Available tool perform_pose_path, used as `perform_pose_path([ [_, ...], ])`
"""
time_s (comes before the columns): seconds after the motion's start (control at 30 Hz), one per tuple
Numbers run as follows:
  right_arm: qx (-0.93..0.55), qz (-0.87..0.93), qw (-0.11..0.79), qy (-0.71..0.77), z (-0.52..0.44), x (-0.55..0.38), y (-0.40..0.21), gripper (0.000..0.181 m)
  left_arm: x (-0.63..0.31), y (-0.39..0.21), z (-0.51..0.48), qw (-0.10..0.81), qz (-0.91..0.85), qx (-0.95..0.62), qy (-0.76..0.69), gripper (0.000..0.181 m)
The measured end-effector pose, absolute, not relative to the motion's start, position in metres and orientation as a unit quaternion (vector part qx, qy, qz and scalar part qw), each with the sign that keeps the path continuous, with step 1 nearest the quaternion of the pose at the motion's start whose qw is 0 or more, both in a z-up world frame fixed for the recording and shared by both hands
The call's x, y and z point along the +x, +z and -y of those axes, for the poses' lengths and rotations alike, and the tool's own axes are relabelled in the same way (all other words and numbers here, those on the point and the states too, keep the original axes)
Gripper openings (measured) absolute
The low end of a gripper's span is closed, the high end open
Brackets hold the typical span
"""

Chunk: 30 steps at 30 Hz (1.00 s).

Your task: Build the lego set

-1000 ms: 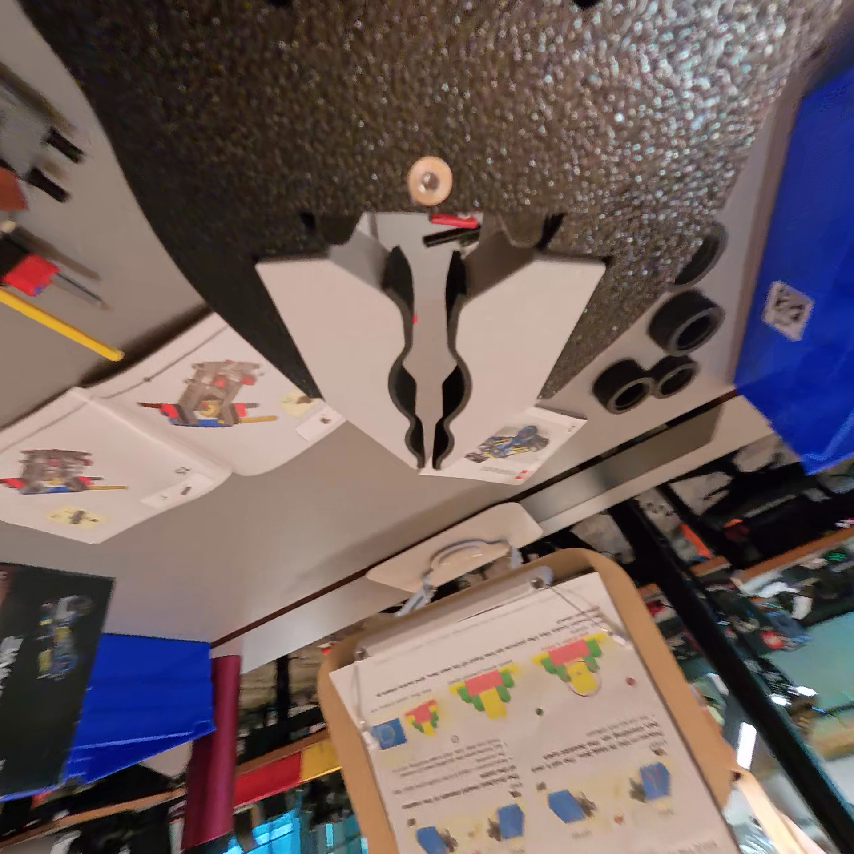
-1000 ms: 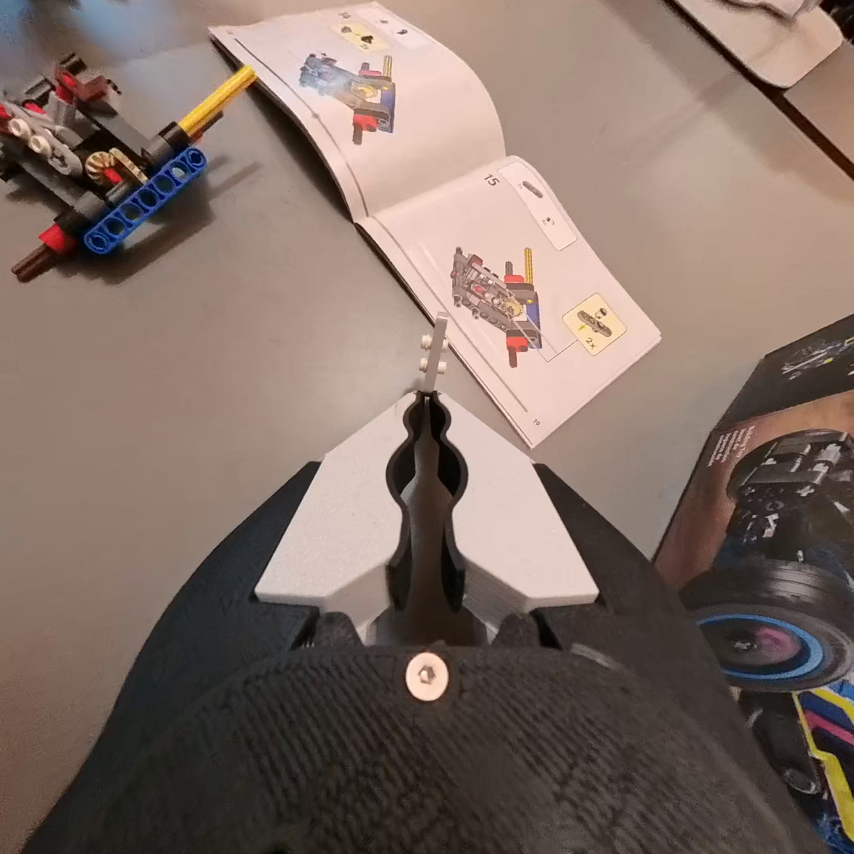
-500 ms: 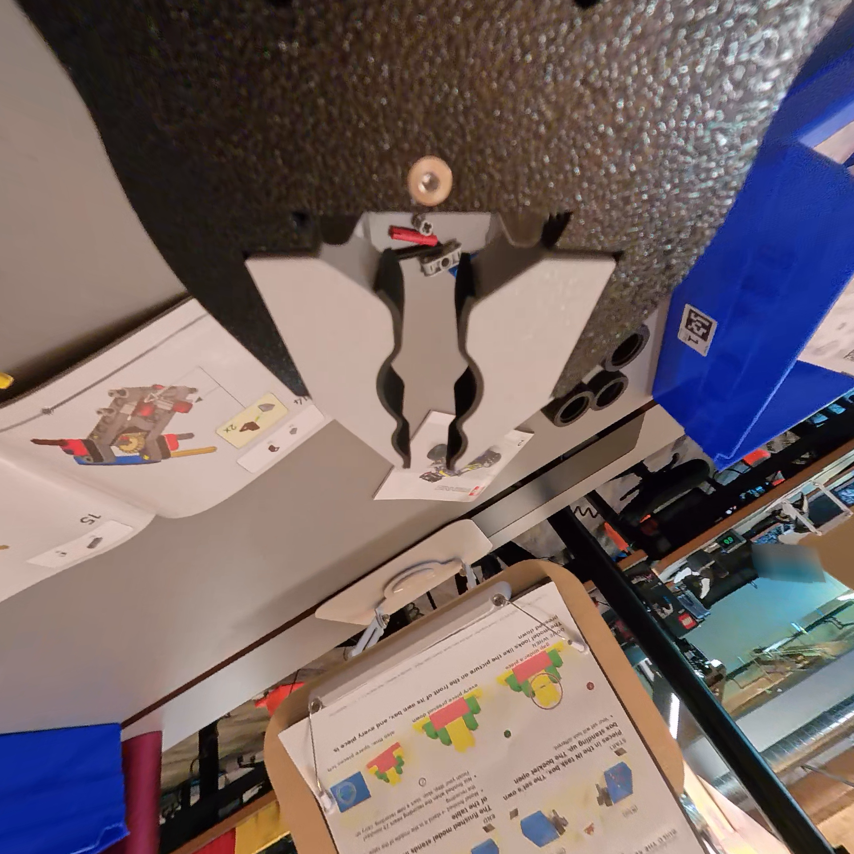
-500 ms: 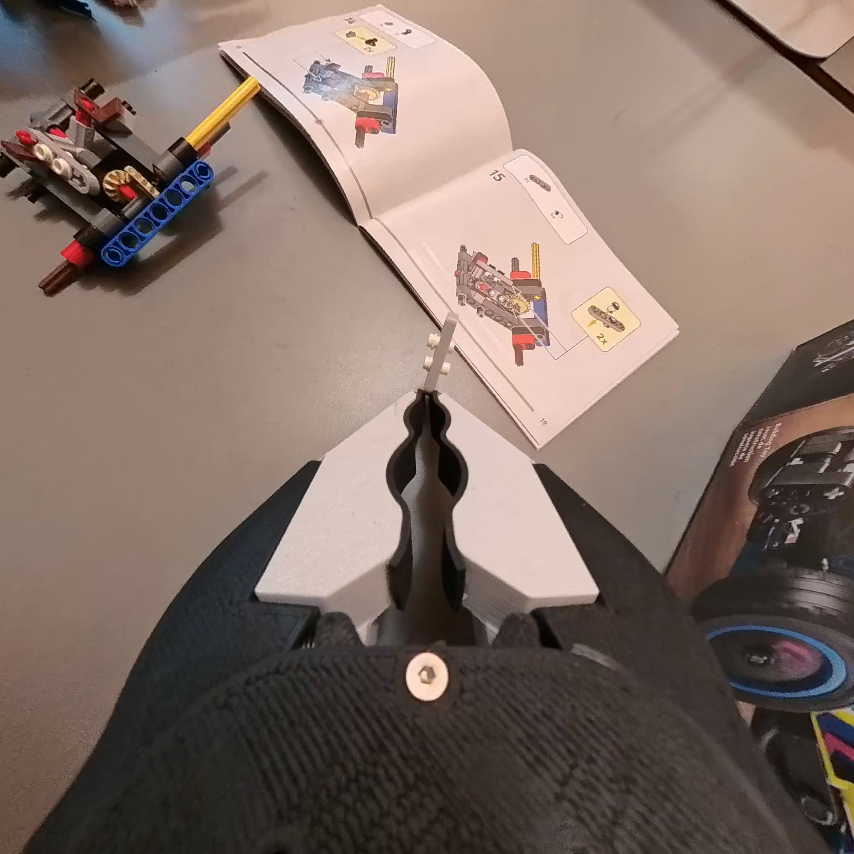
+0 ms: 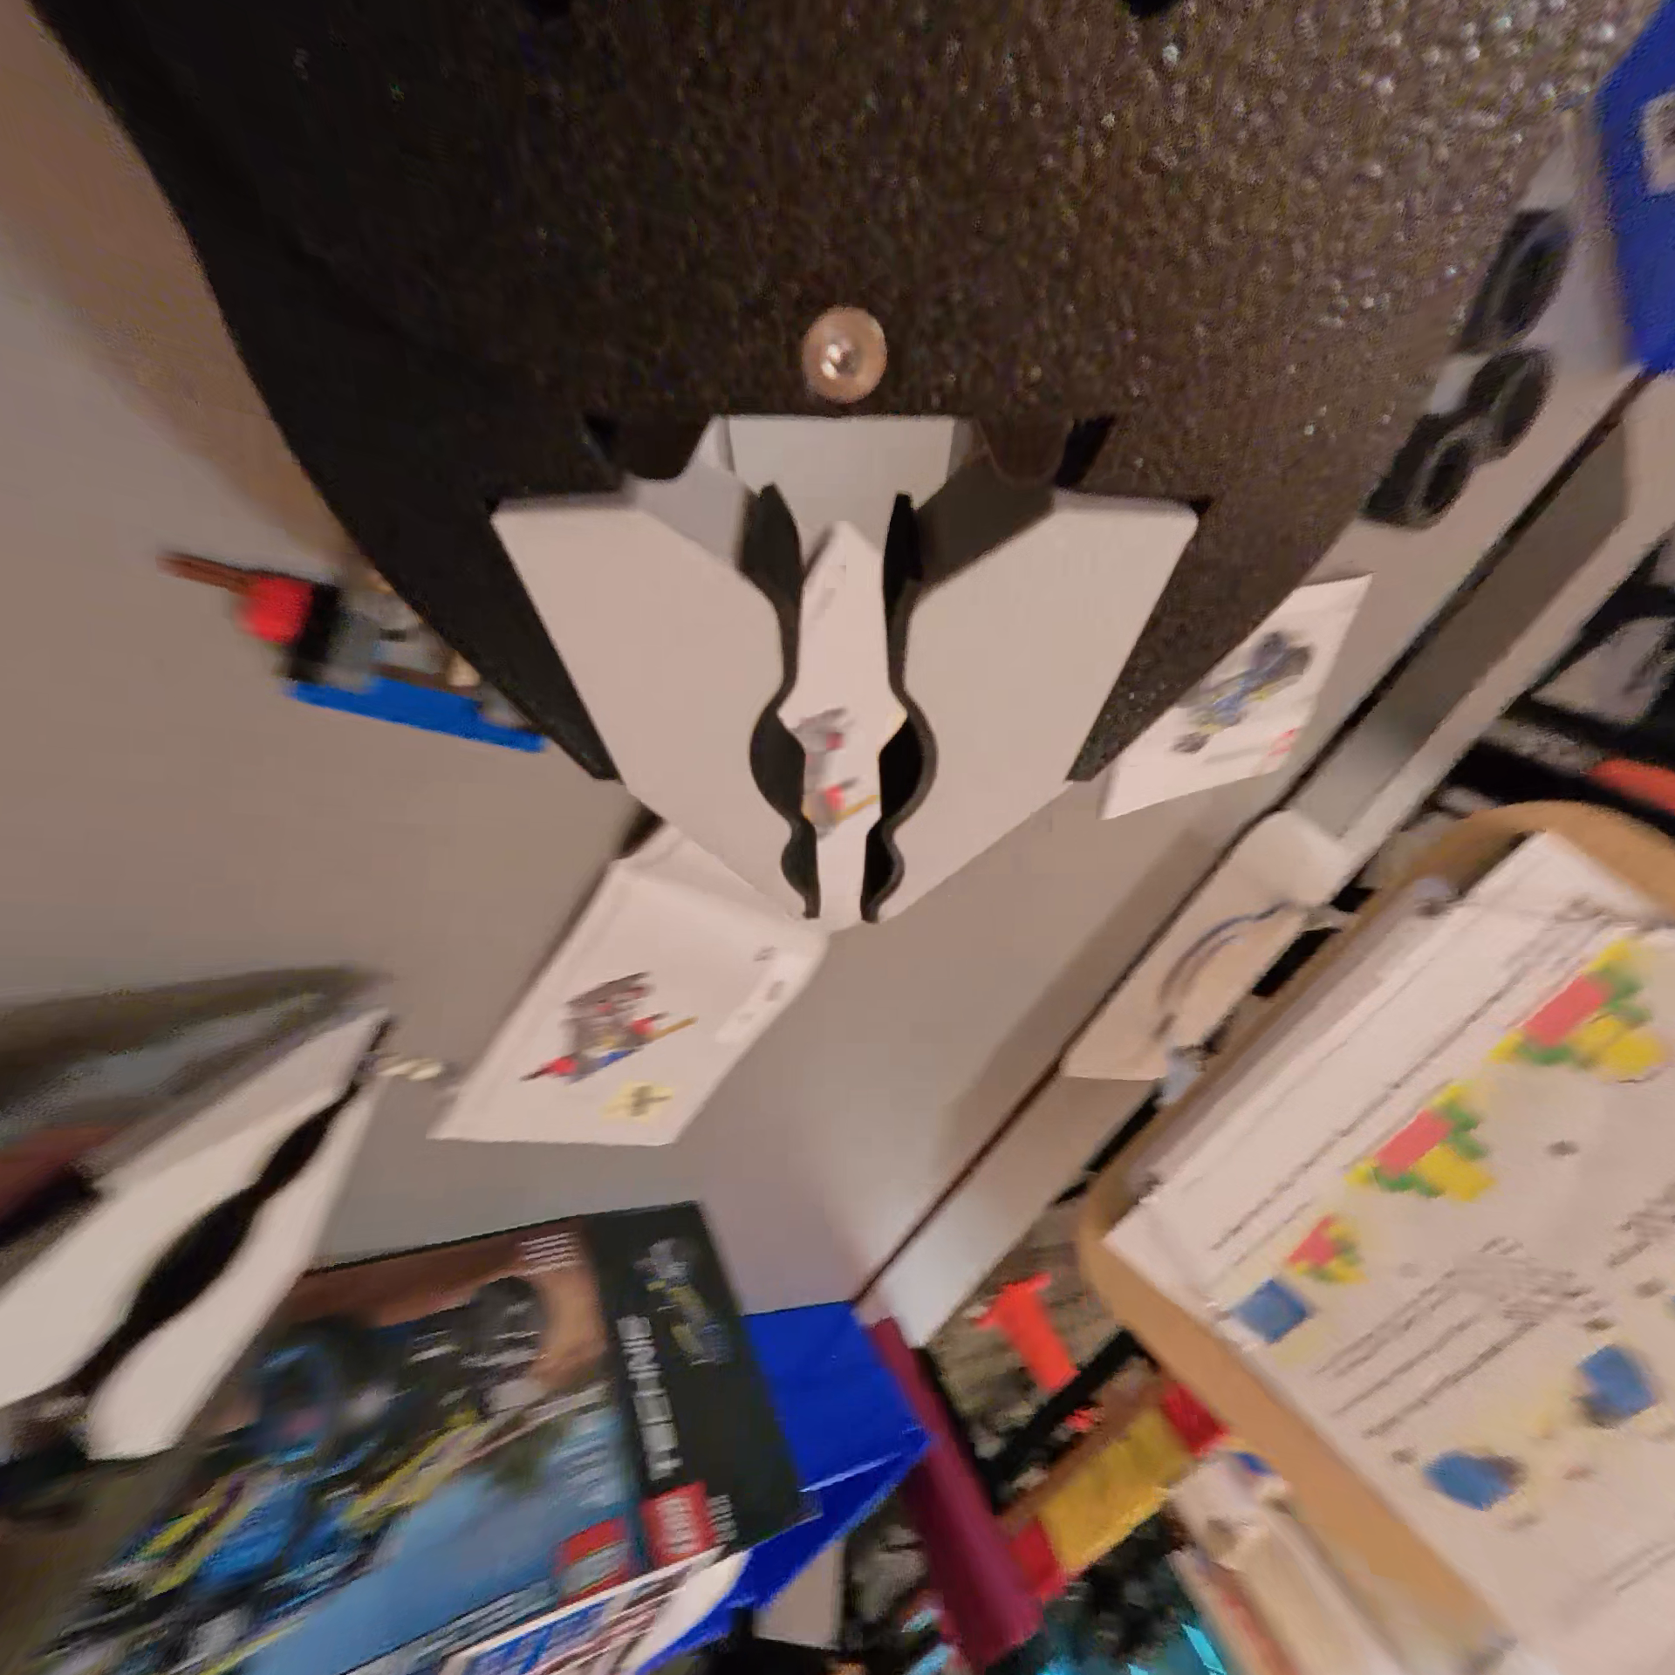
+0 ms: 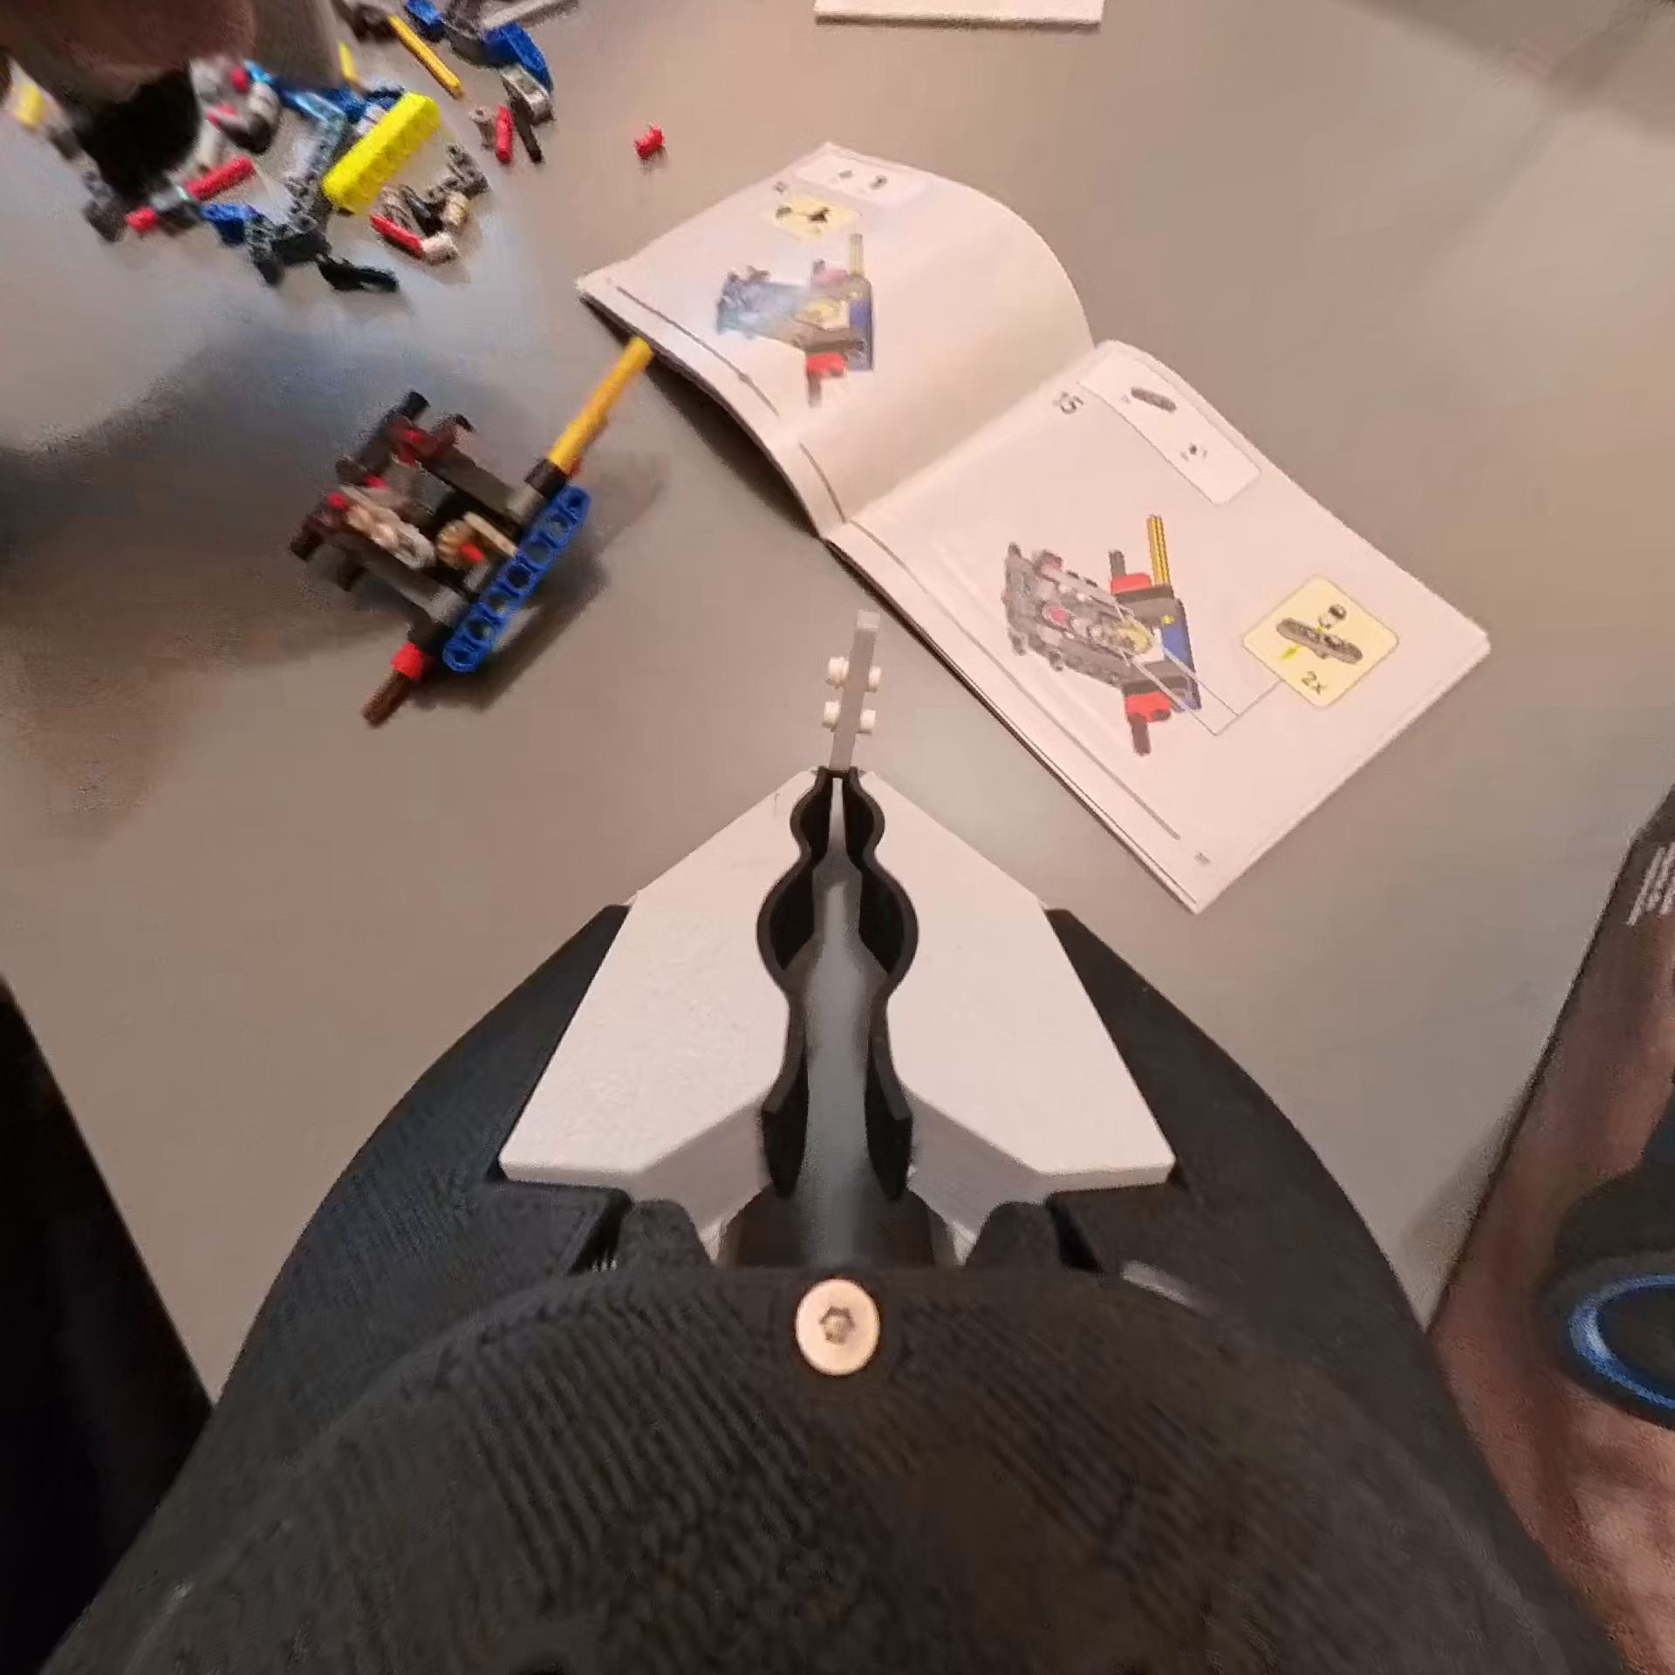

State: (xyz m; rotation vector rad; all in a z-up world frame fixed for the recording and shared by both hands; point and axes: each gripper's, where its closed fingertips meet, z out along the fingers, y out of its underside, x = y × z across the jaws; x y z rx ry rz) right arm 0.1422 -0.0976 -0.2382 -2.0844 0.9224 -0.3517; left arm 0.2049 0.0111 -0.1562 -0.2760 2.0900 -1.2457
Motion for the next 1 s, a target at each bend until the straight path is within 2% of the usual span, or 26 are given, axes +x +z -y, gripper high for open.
perform_pose_path([
  [0.17, -0.792, -0.332, 0.474, -0.195, 0.060, 0.146, -0.204, 0.000, 0.140, -0.163, 0.021, 0.189, -0.828, -0.137, -0.510, 0.010],
  [0.3, -0.791, -0.269, 0.476, -0.276, 0.033, 0.146, -0.186, 0.000, 0.126, -0.170, 0.007, 0.118, -0.782, -0.284, -0.542, 0.014],
  [0.43, -0.794, -0.230, 0.502, -0.254, -0.004, 0.139, -0.181, 0.000, 0.121, -0.170, -0.003, 0.055, -0.741, -0.351, -0.569, 0.020],
  [0.57, -0.796, -0.209, 0.503, -0.263, -0.018, 0.137, -0.177, 0.000, 0.122, -0.162, -0.015, 0.026, -0.704, -0.394, -0.591, 0.026],
  [0.73, -0.802, -0.194, 0.495, -0.272, -0.024, 0.129, -0.178, 0.000, 0.121, -0.158, -0.015, -0.003, -0.689, -0.402, -0.603, 0.025],
  [0.83, -0.805, -0.192, 0.490, -0.274, -0.024, 0.127, -0.177, 0.000, 0.120, -0.161, -0.011, -0.010, -0.694, -0.398, -0.599, 0.006],
  [1.0, -0.808, -0.189, 0.485, -0.276, -0.022, 0.126, -0.178, 0.000, 0.120, -0.160, -0.007, -0.018, -0.693, -0.377, -0.615, 0.005],
])
